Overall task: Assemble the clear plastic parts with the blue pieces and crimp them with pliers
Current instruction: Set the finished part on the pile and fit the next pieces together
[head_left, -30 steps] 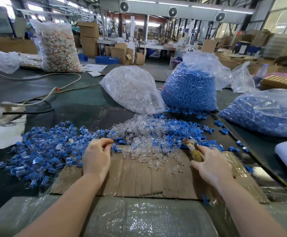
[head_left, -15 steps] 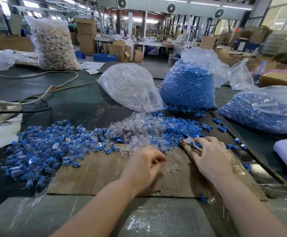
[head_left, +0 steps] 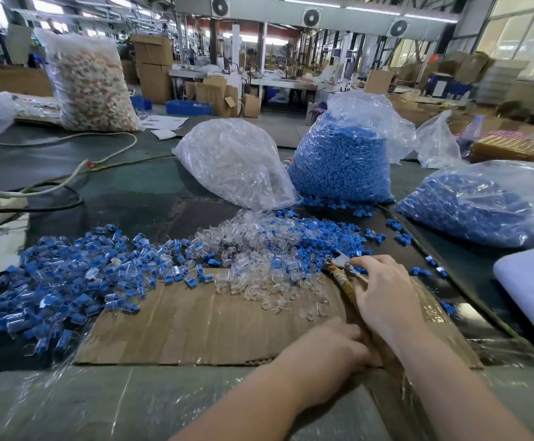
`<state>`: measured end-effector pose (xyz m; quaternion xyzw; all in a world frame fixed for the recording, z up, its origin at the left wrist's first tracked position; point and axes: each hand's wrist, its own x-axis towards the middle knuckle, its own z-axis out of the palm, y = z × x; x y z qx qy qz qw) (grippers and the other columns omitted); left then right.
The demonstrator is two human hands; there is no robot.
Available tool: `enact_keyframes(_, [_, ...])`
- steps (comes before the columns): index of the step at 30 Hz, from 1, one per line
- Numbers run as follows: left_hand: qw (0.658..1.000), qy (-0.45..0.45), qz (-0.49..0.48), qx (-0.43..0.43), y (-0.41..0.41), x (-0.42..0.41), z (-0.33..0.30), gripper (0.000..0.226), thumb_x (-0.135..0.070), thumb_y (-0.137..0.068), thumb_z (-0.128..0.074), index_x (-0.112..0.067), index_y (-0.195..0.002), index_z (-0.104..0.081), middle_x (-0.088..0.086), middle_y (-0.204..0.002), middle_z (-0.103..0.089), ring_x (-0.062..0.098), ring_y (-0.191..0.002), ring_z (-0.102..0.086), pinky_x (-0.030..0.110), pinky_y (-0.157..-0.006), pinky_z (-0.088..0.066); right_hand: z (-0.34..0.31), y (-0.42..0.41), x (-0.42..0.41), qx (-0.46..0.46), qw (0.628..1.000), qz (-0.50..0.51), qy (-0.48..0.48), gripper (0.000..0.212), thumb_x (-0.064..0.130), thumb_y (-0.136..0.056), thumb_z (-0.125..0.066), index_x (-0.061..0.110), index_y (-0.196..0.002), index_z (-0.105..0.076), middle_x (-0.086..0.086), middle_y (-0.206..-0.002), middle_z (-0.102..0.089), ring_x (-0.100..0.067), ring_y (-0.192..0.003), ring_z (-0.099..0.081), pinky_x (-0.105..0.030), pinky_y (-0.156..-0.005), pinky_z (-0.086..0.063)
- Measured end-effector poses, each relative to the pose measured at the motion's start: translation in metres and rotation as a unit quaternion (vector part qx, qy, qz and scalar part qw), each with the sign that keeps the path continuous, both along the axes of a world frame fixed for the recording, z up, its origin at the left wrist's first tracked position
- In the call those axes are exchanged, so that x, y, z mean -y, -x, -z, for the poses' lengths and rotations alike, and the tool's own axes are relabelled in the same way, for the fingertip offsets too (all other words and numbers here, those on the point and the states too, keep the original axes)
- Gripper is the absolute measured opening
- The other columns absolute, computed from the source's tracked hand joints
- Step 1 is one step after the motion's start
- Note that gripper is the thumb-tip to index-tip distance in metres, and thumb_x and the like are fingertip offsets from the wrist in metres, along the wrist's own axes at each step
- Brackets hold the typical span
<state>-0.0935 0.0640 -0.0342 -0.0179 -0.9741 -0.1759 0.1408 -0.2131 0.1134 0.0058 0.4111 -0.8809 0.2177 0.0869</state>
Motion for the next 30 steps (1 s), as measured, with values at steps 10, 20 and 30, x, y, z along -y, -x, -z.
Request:
enact_keyframes(10, [0.92, -0.182, -0.322, -0.13, -0.037, 0.062, -0.001, 0.024, -0.015, -0.089, -0.057, -0.018, -0.112, -0.064, -0.006, -0.108, -0.064, 0.0, -0.095, -0.05, 0.002, -0.079, -0.036, 0.01, -0.025, 0.003, 0.038, 0.992, -0.107, -0.051, 0.019, 0.034, -0.087, -0.062, 0.027, -0.105, -0.063, 0.013, -0.099, -0.062, -0.005, -0.096, -0.055, -0.031, -0.093, -0.047])
enact_keyframes(20, [0.908, -0.206, -0.333, -0.148, -0.038, 0.063, 0.003, 0.028, -0.012, -0.088, -0.059, -0.016, -0.115, -0.063, -0.009, -0.113, -0.06, -0.002, -0.096, -0.049, -0.006, -0.08, -0.032, 0.017, -0.035, 0.011, 0.019, 0.997, -0.075, -0.016, 0.016, 0.027, -0.091, -0.058, 0.026, -0.106, -0.062, 0.008, -0.1, -0.067, -0.009, -0.091, -0.059, -0.023, -0.083, -0.047])
enact_keyframes(30, [0.922, -0.147, -0.33, -0.138, -0.039, 0.063, 0.008, 0.031, -0.02, -0.09, -0.058, -0.024, -0.121, -0.06, -0.012, -0.127, -0.048, -0.005, -0.102, -0.041, -0.01, -0.078, -0.024, 0.025, -0.043, 0.013, 0.022, 0.995, -0.099, 0.008, 0.019, 0.042, -0.088, -0.058, 0.027, -0.099, -0.063, 0.013, -0.096, -0.063, -0.005, -0.092, -0.055, -0.019, -0.08, -0.044])
